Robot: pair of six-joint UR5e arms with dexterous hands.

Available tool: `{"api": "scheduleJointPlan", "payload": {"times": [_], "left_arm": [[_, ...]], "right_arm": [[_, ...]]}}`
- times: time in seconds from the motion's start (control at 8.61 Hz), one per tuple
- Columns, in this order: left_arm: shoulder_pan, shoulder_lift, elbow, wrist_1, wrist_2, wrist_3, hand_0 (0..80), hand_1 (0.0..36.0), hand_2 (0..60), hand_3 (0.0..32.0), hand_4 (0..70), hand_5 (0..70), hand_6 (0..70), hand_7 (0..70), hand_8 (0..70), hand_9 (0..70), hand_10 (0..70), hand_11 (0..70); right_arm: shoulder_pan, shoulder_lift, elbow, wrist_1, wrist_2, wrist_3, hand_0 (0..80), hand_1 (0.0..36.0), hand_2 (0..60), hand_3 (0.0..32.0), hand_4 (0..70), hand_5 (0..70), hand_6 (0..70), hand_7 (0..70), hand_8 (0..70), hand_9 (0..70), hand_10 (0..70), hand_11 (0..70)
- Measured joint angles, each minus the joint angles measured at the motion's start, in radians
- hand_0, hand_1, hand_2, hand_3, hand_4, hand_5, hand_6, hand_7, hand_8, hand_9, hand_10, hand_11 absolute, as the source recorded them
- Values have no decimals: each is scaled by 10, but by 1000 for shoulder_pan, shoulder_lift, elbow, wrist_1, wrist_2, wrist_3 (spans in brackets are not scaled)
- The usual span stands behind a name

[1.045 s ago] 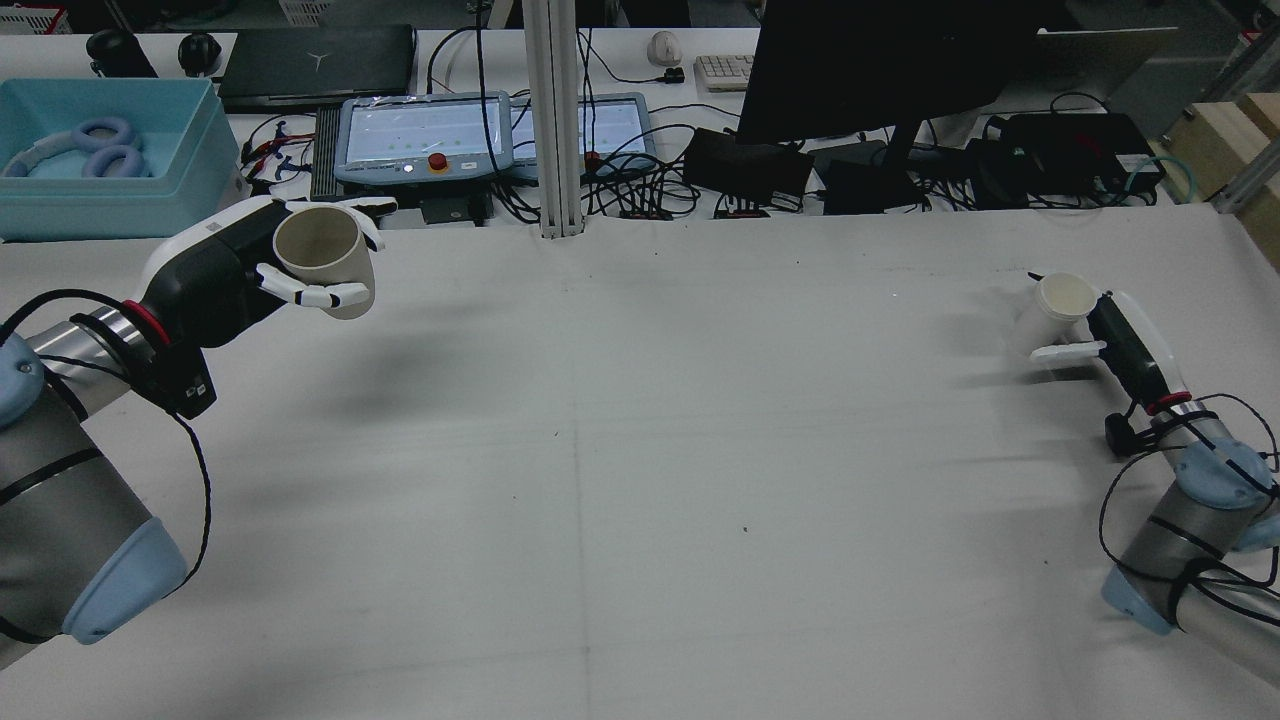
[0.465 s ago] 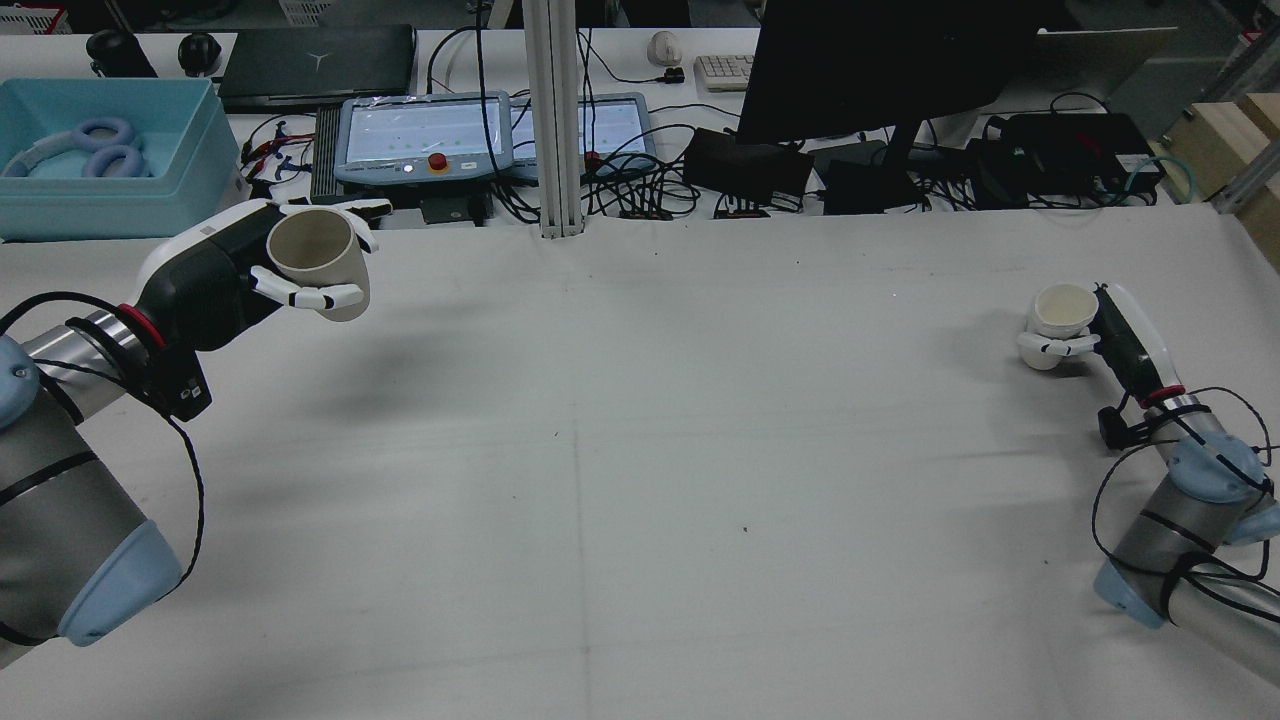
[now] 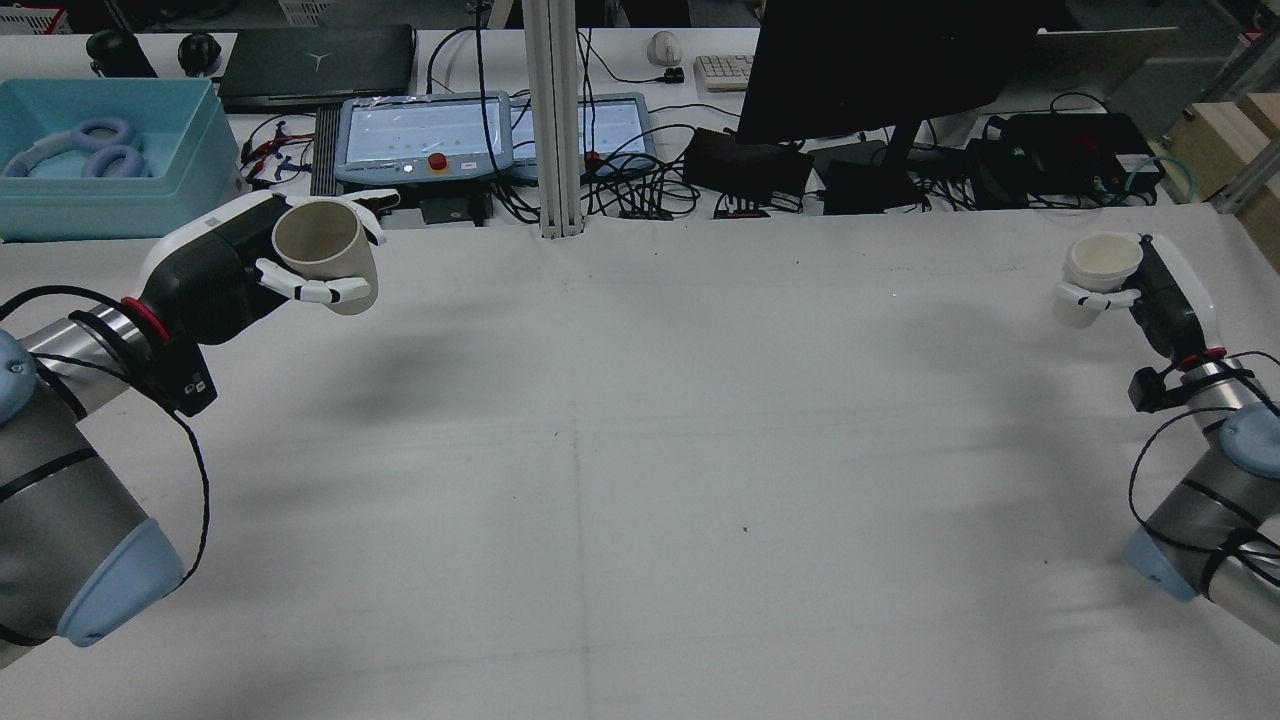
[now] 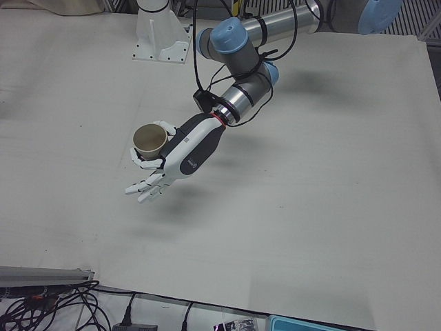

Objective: Pour water
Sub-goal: 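Lift the right hand's cup and bring both cups toward the center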

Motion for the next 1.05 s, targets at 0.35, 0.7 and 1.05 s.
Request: {"api": "scheduleJointPlan", "payload": {"times": [0.35, 0.7, 1.05], "left_arm": [[115, -159, 38, 87, -30, 29, 623, 360, 600, 0, 700, 700, 128, 172, 61, 61, 46, 85], [314, -353, 221, 118, -117, 89, 629, 360, 600, 0, 700, 700, 143, 180, 67, 66, 54, 96], [416, -544, 486, 17, -153, 189, 639, 360, 600, 0, 700, 700, 180, 210, 79, 76, 56, 99]], "right_arm": [[131, -33, 391, -275, -181, -57, 603, 248, 481, 0, 700, 700, 588, 621, 459, 585, 354, 508], [144, 12, 630, -513, -218, -142, 666, 302, 572, 0, 700, 700, 606, 630, 436, 544, 318, 466], [134, 49, 776, -681, -237, -271, 800, 360, 600, 0, 700, 700, 641, 666, 418, 510, 282, 425]]}}
